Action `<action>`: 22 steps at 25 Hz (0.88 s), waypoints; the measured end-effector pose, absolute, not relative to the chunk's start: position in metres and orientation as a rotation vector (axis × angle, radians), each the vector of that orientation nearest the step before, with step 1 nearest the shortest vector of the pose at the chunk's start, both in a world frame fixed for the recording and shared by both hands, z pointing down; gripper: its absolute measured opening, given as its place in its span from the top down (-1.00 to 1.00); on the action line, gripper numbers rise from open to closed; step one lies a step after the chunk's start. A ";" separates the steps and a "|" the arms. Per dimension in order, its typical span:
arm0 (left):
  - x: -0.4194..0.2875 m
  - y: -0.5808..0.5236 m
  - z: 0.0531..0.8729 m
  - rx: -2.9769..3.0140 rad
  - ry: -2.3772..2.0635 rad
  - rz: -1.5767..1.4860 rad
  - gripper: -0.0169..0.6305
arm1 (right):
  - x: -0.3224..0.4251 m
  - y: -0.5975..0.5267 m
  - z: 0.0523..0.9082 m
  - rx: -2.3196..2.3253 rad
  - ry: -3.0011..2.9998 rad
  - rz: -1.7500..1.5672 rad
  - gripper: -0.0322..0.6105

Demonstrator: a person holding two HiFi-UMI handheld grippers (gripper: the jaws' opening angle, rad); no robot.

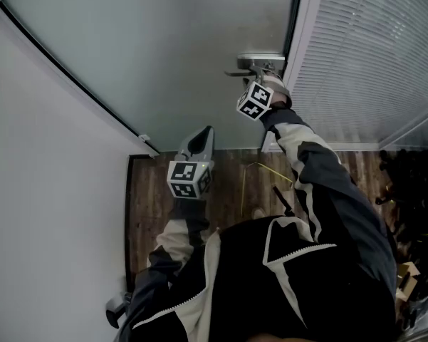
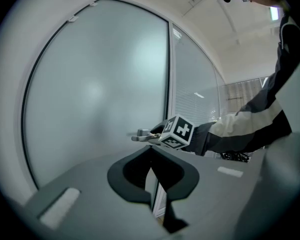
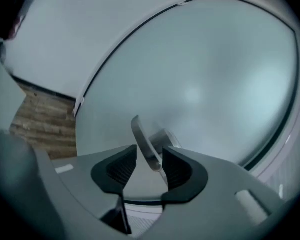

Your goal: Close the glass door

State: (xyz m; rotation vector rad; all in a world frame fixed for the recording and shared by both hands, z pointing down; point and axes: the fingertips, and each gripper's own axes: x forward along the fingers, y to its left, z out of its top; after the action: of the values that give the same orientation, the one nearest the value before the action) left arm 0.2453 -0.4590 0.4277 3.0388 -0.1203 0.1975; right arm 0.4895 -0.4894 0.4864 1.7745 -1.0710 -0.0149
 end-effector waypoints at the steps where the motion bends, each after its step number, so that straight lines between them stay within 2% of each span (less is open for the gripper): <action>1: 0.245 -0.461 0.427 3.038 -0.117 0.191 0.93 | 0.476 -0.486 0.479 1.834 -1.126 -0.005 0.39; 3: 0.248 -0.464 0.421 3.033 -0.106 0.176 0.94 | 0.447 -0.476 0.460 1.972 -1.248 0.023 0.46; 6: 0.257 -0.465 0.406 3.032 -0.065 0.144 0.94 | 0.406 -0.456 0.425 2.200 -1.411 0.066 0.70; 10: 0.267 -0.463 0.387 3.038 -0.001 0.103 0.94 | 0.356 -0.430 0.401 2.368 -1.539 0.110 0.86; 17: 0.269 -0.431 0.394 3.056 0.139 0.059 0.94 | 0.313 -0.377 0.418 2.549 -1.516 0.273 0.89; 22: 0.262 -0.415 0.395 3.047 0.211 0.075 0.94 | 0.297 -0.359 0.413 2.567 -1.438 0.271 0.90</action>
State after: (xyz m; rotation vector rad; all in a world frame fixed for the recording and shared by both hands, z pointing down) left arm 0.2618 -0.4145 0.3953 3.0466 0.2110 0.0753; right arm 0.2971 -0.3586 0.4125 2.5670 -1.4382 0.2709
